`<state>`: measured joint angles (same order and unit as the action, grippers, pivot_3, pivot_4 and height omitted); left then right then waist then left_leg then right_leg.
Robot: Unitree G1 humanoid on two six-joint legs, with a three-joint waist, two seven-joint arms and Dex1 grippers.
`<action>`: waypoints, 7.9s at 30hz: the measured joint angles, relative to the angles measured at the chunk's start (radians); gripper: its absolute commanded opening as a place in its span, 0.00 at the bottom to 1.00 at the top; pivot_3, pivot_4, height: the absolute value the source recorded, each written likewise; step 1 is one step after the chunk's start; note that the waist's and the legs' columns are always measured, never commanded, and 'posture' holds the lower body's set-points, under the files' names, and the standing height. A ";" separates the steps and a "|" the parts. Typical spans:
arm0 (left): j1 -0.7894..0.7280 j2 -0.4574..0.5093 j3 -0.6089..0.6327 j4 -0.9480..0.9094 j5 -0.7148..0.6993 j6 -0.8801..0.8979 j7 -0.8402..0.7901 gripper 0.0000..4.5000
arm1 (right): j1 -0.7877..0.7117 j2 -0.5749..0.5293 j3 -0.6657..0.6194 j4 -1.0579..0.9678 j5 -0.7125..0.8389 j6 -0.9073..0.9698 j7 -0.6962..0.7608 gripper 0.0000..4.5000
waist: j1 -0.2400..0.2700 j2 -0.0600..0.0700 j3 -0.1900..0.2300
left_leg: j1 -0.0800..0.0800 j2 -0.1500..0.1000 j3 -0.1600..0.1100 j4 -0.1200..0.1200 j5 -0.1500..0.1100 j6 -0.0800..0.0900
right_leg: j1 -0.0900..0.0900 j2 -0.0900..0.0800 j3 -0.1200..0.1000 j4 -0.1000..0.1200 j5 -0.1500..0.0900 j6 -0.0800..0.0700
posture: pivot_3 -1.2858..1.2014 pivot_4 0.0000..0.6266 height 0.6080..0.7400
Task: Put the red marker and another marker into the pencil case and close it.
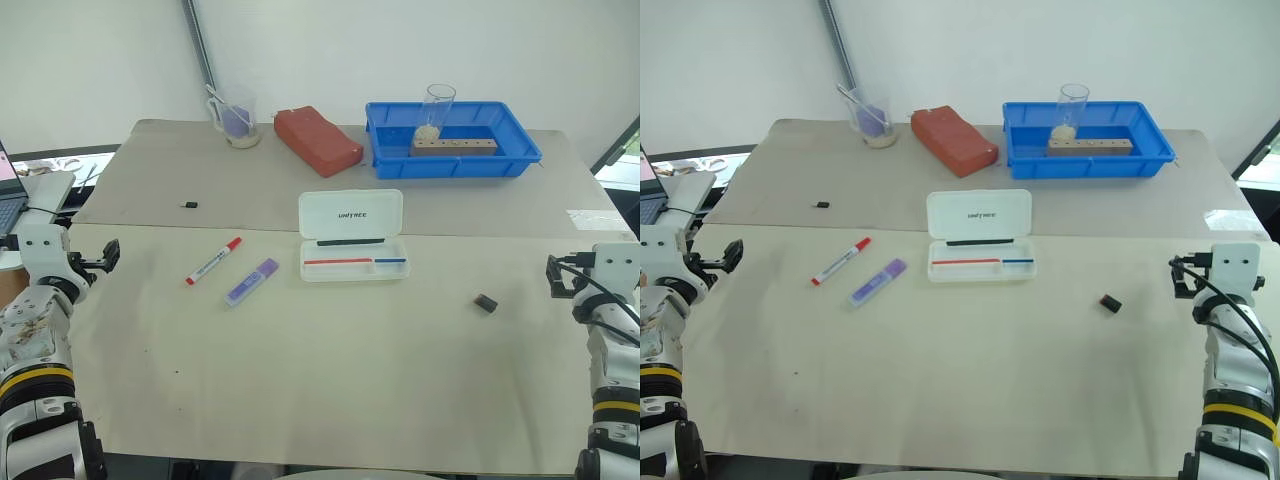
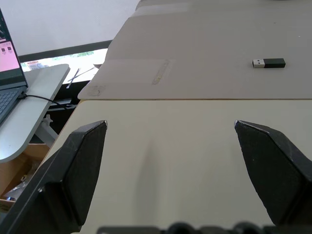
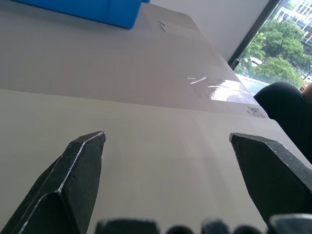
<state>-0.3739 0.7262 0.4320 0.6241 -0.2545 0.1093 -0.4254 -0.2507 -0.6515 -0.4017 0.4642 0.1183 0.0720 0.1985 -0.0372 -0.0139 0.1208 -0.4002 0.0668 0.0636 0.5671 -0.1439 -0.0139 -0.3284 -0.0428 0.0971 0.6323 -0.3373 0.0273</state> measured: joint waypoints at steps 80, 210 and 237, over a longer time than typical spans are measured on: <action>-0.061 -0.182 -0.881 -0.737 0.261 0.195 -0.735 0.99 | 0.226 -0.220 0.310 -1.123 0.422 0.692 0.544 1.00 | 0.026 0.002 0.000 | -0.015 -0.001 -0.010 0.012 0.002 0.003 | -0.004 0.006 -0.001 -0.001 0.001 0.003 | 0.52 0.24 1.00; 0.044 -0.065 -0.417 -0.748 0.042 0.441 -0.485 0.99 | -0.225 -0.067 0.517 -1.140 0.601 0.880 0.496 1.00 | 0.030 -0.002 -0.010 | -0.015 0.002 -0.018 0.009 0.002 0.005 | -0.016 0.013 0.000 0.009 0.000 -0.002 | 0.52 0.24 1.00; 0.055 -0.065 -0.446 -0.600 0.054 0.392 -0.453 0.21 | -0.216 -0.096 0.542 -1.109 0.554 0.853 0.549 1.00 | 0.028 -0.003 -0.010 | -0.017 0.002 -0.016 0.007 0.002 0.004 | -0.015 0.012 0.001 0.011 -0.001 -0.004 | 0.52 0.24 1.00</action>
<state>-0.3184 0.6608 -0.0138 0.0242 -0.2010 0.5010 -0.8781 -0.4672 -0.7471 0.1401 -0.6448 0.6719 0.9247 0.7474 -0.0097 -0.0172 0.1110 -0.4170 0.0690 0.0473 0.5746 -0.1415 -0.0095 -0.3429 -0.0304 0.0977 0.6432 -0.3378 0.0232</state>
